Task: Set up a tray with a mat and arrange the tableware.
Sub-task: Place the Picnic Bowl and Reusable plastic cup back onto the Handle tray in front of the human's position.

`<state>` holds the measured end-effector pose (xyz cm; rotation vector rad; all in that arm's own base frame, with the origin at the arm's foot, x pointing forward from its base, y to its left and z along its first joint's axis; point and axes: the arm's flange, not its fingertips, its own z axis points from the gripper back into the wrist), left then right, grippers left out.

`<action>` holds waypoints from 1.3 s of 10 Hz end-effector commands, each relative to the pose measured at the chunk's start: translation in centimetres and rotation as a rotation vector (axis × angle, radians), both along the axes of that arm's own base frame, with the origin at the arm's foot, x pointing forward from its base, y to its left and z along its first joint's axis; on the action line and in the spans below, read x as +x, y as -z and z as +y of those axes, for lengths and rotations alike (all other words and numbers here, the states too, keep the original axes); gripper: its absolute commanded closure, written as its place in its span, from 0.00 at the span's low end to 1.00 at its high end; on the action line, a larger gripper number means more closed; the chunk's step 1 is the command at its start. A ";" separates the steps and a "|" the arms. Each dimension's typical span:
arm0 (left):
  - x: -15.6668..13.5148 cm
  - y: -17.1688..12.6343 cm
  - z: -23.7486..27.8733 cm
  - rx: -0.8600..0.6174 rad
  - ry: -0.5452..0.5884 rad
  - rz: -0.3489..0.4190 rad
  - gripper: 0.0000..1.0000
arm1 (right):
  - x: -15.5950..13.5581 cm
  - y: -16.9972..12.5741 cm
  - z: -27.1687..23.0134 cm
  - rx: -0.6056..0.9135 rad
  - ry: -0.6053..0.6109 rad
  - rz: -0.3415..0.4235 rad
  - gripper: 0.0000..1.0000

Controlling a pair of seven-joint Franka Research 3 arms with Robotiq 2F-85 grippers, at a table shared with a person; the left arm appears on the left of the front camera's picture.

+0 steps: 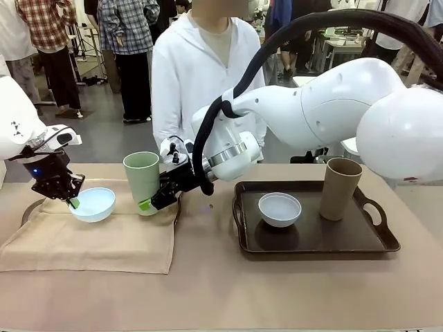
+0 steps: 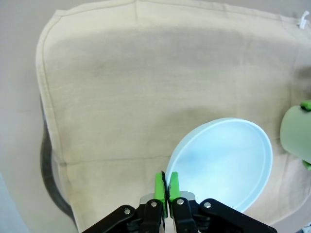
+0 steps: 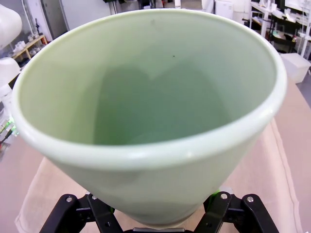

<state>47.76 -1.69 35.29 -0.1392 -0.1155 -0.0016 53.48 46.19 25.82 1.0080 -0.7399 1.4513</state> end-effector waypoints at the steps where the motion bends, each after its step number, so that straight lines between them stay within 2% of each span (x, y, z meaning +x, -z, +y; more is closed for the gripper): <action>1: 0.2 0.6 -0.1 -0.008 0.028 -0.025 0.96 | 1.1 0.3 0.4 -0.028 0.003 0.027 0.20; 3: 0.4 1.0 -0.1 -0.011 0.037 -0.029 0.96 | 1.3 0.8 0.5 -0.043 0.002 0.034 0.20; 4: 0.3 1.2 -0.1 -0.009 0.041 -0.030 0.96 | 1.4 1.0 0.6 -0.056 0.007 0.054 0.11; 5: 0.3 1.2 0.0 -0.006 0.045 -0.027 0.37 | 1.3 0.9 0.6 -0.061 0.006 0.052 0.00; 6: 0.3 1.2 0.1 -0.006 0.047 -0.021 0.37 | 1.3 0.7 0.6 -0.067 0.013 0.048 0.00; 7: 0.2 1.1 0.2 -0.006 0.049 -0.010 0.00 | 1.0 0.2 0.5 -0.090 0.020 0.046 0.00; 8: 0.0 0.7 0.1 -0.013 0.054 0.000 0.74 | 0.6 -0.4 0.2 -0.118 0.019 0.057 0.00; 9: -0.3 0.2 0.0 -0.019 0.064 -0.001 0.00 | 0.0 -1.2 -0.3 -0.158 0.020 0.088 0.00; 10: -0.5 -0.3 0.0 -0.022 0.068 0.003 0.54 | -0.7 -2.1 -1.0 -0.204 0.022 0.086 0.00; 11: -0.9 -0.8 -0.2 -0.025 0.076 0.004 0.00 | -1.8 -3.4 -2.2 -0.239 0.025 0.086 0.00; 12: -1.2 -1.4 -0.5 -0.025 0.088 0.011 0.34 | -2.7 -4.4 -3.2 -0.286 0.032 0.092 0.00; 13: -1.7 -2.1 -0.9 -0.027 0.106 0.014 0.38 | -3.6 -5.4 -4.4 -0.337 0.048 0.119 0.00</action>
